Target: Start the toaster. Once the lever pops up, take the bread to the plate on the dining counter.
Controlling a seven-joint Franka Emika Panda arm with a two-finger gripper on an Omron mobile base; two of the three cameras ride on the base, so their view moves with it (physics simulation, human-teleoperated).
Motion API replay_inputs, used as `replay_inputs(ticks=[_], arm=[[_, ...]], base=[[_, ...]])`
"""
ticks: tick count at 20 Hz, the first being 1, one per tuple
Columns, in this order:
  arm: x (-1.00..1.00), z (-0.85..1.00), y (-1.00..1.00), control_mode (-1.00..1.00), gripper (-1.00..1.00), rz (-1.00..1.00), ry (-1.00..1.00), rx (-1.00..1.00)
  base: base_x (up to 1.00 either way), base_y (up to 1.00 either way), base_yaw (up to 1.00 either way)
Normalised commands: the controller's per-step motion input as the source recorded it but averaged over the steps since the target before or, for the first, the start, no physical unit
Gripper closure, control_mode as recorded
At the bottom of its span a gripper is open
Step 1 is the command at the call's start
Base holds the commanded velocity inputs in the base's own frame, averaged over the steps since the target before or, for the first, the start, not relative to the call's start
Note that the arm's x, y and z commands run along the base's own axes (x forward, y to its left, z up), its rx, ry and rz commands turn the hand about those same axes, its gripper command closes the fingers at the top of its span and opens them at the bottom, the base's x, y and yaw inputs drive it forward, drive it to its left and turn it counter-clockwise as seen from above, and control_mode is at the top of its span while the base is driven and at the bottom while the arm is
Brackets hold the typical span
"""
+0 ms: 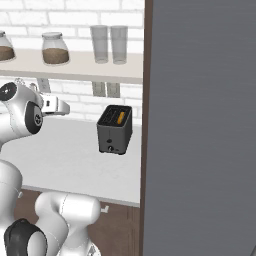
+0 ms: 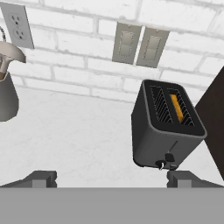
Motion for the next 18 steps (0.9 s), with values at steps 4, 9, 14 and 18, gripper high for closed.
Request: replay_inputs(ticks=[4, 9, 14, 18], arm=[[0.0, 0.0, 0.0, -1.0, -1.0, 0.0, 0.0, 0.0], [0.0, 0.0, 0.0, -1.0, -1.0, 0.0, 0.0, 0.0], [0.0, 0.0, 0.0, -1.0, -1.0, 0.0, 0.0, 0.0], [0.0, 0.0, 0.0, -1.0, -1.0, 0.0, 0.0, 0.0]], base=[[0.0, 0.0, 0.0], [0.0, 0.0, 0.0], [0.0, 0.0, 0.0], [0.0, 0.0, 0.0]])
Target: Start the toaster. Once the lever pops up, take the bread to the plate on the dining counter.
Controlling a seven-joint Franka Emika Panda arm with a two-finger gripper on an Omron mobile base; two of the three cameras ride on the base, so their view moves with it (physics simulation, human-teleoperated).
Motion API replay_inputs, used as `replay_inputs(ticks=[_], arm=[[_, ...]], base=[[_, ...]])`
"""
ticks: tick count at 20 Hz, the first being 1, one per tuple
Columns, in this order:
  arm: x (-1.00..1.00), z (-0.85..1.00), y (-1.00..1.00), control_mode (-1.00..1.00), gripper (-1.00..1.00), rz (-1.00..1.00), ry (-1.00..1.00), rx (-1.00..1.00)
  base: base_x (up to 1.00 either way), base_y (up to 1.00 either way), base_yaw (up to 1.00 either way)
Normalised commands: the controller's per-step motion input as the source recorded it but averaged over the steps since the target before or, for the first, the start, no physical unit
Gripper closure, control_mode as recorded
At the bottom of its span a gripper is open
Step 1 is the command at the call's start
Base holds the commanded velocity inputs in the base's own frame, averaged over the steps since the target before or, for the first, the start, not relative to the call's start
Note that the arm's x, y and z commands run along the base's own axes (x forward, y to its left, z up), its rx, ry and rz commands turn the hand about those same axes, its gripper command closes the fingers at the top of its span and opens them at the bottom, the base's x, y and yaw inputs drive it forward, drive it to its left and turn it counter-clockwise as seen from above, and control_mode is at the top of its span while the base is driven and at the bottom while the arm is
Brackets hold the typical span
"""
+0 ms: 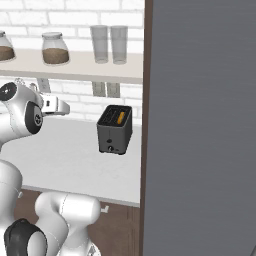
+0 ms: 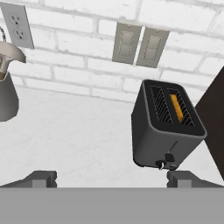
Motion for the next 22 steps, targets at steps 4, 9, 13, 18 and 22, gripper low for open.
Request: replay_inputs(ticks=[4, 9, 13, 18, 22], arm=[[0.0, 0.0, 0.0, -1.0, -1.0, 0.0, 0.0, 0.0], [0.0, 0.0, 0.0, -1.0, -1.0, 0.0, 0.0, 0.0], [0.0, 0.0, 0.0, -1.0, -1.0, 0.0, 0.0, 0.0], [0.0, 0.0, 0.0, -1.0, -1.0, 0.0, 0.0, 0.0], [0.0, 0.0, 0.0, -1.0, -1.0, 0.0, 0.0, 0.0]], base=[[0.0, 0.0, 0.0], [0.0, 0.0, 0.0], [0.0, 0.0, 0.0], [0.0, 0.0, 0.0], [0.0, 0.0, 0.0]])
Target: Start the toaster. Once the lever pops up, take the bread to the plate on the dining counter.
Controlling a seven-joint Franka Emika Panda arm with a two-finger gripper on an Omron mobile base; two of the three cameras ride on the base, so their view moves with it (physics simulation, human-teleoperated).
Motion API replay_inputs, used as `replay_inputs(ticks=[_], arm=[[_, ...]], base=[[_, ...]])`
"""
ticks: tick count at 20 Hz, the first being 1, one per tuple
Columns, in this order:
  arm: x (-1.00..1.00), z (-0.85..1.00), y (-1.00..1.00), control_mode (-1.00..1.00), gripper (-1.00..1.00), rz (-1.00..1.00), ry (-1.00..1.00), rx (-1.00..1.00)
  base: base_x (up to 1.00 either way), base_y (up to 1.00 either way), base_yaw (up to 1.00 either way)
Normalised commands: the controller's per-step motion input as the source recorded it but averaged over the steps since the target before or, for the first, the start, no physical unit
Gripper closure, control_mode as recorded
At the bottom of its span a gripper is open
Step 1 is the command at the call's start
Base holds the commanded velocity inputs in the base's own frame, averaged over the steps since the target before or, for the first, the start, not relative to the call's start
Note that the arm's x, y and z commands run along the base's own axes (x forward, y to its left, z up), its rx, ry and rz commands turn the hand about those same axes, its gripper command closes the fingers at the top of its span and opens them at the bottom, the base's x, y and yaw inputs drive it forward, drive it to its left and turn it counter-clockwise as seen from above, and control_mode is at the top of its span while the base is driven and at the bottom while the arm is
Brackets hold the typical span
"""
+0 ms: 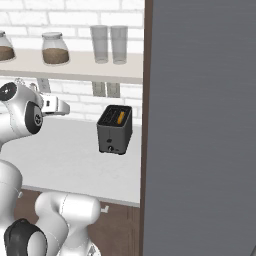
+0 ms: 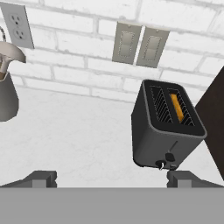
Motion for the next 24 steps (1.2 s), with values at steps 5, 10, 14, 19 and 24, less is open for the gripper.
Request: replay_inputs(ticks=[5, 10, 14, 19, 24], arm=[[0.0, 0.0, 0.0, -1.0, -1.0, 0.0, 0.0, 0.0], [0.0, 0.0, 0.0, -1.0, -1.0, 0.0, 0.0, 0.0], [0.0, 0.0, 0.0, -1.0, -1.0, 0.0, 0.0, 0.0], [0.0, 0.0, 0.0, -1.0, -1.0, 0.0, 0.0, 0.0], [0.0, 0.0, 0.0, -1.0, -1.0, 0.0, 0.0, 0.0]], base=[[0.0, 0.0, 0.0], [0.0, 0.0, 0.0], [0.0, 0.0, 0.0], [0.0, 0.0, 0.0], [0.0, 0.0, 0.0]])
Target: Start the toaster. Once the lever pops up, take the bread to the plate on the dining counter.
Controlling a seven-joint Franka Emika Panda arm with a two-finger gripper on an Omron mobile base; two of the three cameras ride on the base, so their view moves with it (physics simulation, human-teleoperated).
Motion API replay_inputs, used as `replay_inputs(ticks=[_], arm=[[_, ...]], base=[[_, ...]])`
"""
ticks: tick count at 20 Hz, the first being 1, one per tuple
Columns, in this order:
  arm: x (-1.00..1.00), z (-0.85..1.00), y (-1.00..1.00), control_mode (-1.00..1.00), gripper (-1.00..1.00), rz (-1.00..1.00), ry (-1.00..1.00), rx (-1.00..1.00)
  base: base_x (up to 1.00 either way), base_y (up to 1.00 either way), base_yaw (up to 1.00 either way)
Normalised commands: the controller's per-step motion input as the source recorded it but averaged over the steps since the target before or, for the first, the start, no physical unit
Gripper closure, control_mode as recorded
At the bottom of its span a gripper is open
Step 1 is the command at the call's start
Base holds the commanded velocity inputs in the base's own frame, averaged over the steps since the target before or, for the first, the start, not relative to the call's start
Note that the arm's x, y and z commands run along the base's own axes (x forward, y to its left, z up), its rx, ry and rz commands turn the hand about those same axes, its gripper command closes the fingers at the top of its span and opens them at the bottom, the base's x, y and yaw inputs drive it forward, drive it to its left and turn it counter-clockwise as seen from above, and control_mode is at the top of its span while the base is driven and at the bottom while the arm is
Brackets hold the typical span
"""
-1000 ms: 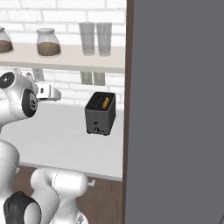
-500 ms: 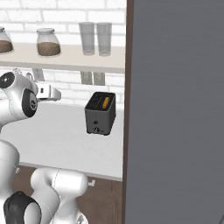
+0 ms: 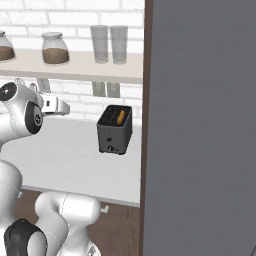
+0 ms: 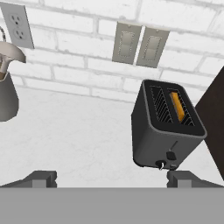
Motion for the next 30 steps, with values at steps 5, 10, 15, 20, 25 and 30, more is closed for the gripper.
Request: replay_inputs(ticks=[5, 10, 15, 20, 25, 30], arm=[[0.0, 0.0, 0.0, -1.0, -1.0, 0.0, 0.0, 0.0], [0.0, 0.0, 0.0, -1.0, -1.0, 0.0, 0.0, 0.0], [0.0, 0.0, 0.0, -1.0, -1.0, 0.0, 0.0, 0.0], [0.0, 0.0, 0.0, -1.0, -1.0, 0.0, 0.0, 0.0], [0.0, 0.0, 0.0, -1.0, -1.0, 0.0, 0.0, 0.0], [0.0, 0.0, 0.0, -1.0, -1.0, 0.0, 0.0, 0.0]], base=[[0.0, 0.0, 0.0], [0.0, 0.0, 0.0], [0.0, 0.0, 0.0], [0.0, 0.0, 0.0], [0.0, 0.0, 0.0], [0.0, 0.0, 0.0]])
